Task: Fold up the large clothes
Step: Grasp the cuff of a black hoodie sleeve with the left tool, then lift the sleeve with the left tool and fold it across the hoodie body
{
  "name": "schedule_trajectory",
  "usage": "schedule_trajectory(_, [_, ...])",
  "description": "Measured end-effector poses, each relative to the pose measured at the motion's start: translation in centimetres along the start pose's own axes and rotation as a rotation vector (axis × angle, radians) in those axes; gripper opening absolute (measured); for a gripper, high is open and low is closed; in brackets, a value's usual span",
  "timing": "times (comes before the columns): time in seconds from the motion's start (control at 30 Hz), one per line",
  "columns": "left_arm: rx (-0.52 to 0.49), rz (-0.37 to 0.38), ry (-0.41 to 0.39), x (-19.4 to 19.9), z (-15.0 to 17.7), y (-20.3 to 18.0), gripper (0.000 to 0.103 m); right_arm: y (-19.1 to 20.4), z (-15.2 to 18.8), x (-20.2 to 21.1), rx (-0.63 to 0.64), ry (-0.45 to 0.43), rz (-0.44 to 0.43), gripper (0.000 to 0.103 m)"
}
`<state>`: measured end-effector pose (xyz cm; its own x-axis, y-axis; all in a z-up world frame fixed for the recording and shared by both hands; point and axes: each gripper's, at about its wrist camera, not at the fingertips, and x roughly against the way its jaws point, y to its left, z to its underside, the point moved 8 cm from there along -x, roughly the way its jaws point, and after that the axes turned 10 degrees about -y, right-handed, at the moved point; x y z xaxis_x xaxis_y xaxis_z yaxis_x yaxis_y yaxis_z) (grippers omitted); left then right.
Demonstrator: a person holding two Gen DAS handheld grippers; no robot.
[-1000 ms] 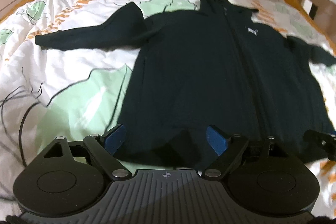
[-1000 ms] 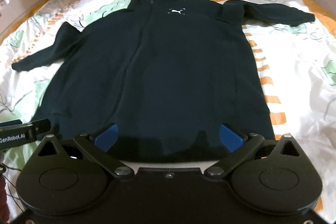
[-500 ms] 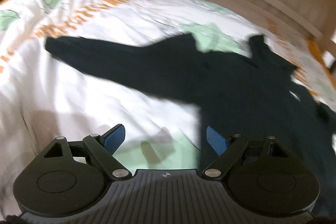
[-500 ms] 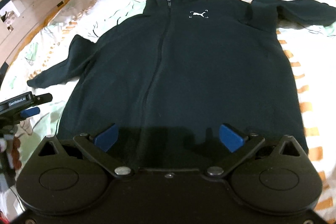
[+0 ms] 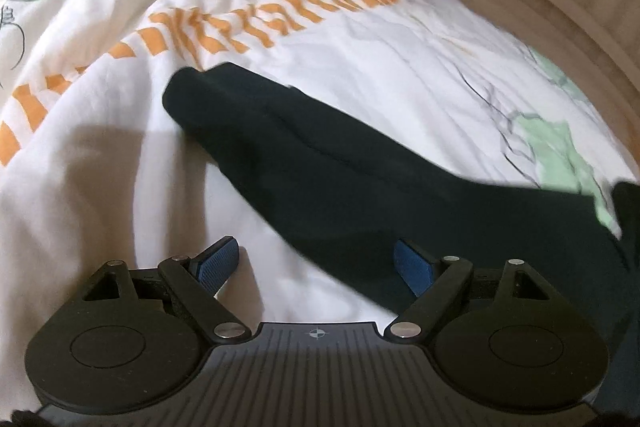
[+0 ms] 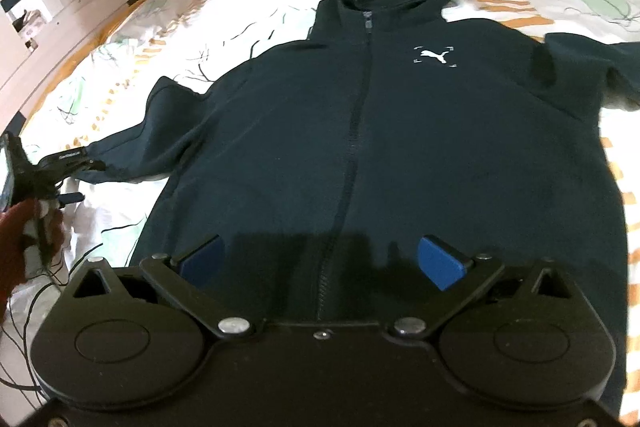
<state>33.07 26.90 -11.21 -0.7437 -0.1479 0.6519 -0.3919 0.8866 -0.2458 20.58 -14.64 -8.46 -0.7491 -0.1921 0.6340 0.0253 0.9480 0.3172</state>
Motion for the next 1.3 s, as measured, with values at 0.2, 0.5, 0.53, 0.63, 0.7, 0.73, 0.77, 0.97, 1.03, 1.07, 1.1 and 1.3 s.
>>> schedule_trajectory(0.2, [0.01,0.002,-0.039,-1.8,-1.5,0.6,0.083,0.2,0.5,-1.7,-0.006,0.034,-0.005,0.102])
schedule_trajectory(0.5, [0.1,0.039,-0.148,-1.5,-2.9,1.7,0.015,0.9,0.6,-4.1,0.031,0.047,0.009,0.102])
schedule_trajectory(0.53, [0.122,0.047,-0.157,-1.4,-3.1,1.7,0.013,1.2,0.4,-4.5,0.043,0.045,0.006,0.102])
schedule_trajectory(0.63, [0.189,0.071,-0.21,0.1,-4.3,1.6,0.01,2.5,-0.2,-5.6,0.085,0.036,-0.003,0.102])
schedule_trajectory(0.7, [0.198,0.099,-0.259,1.4,-5.5,0.9,0.01,3.5,-0.9,-6.5,0.108,0.018,-0.01,0.102])
schedule_trajectory(0.73, [0.182,0.108,-0.284,2.0,-6.1,0.4,0.01,4.0,-1.4,-7.0,0.12,0.006,-0.017,0.102])
schedule_trajectory(0.77, [0.157,0.114,-0.312,2.6,-6.6,-0.2,0.01,4.7,-2.0,-7.6,0.138,-0.013,-0.026,0.102])
schedule_trajectory(0.97, [0.094,0.161,-0.425,5.5,-8.6,-1.9,0.01,9.1,-5.9,-12.2,0.229,-0.12,-0.053,0.102])
schedule_trajectory(1.03, [0.079,0.168,-0.449,6.0,-8.8,-2.1,0.01,10.3,-6.7,-14.2,0.255,-0.132,-0.052,0.102])
schedule_trajectory(1.07, [0.069,0.171,-0.46,6.3,-9.0,-2.2,0.01,10.9,-6.9,-15.4,0.276,-0.137,-0.047,0.102])
schedule_trajectory(1.1, [0.063,0.173,-0.465,6.3,-9.0,-2.2,0.01,11.2,-6.9,-16.3,0.295,-0.134,-0.039,0.102])
schedule_trajectory(1.3, [0.069,0.198,-0.475,6.3,-9.1,-2.4,0.01,13.2,-4.9,-21.2,0.385,-0.051,0.017,0.102])
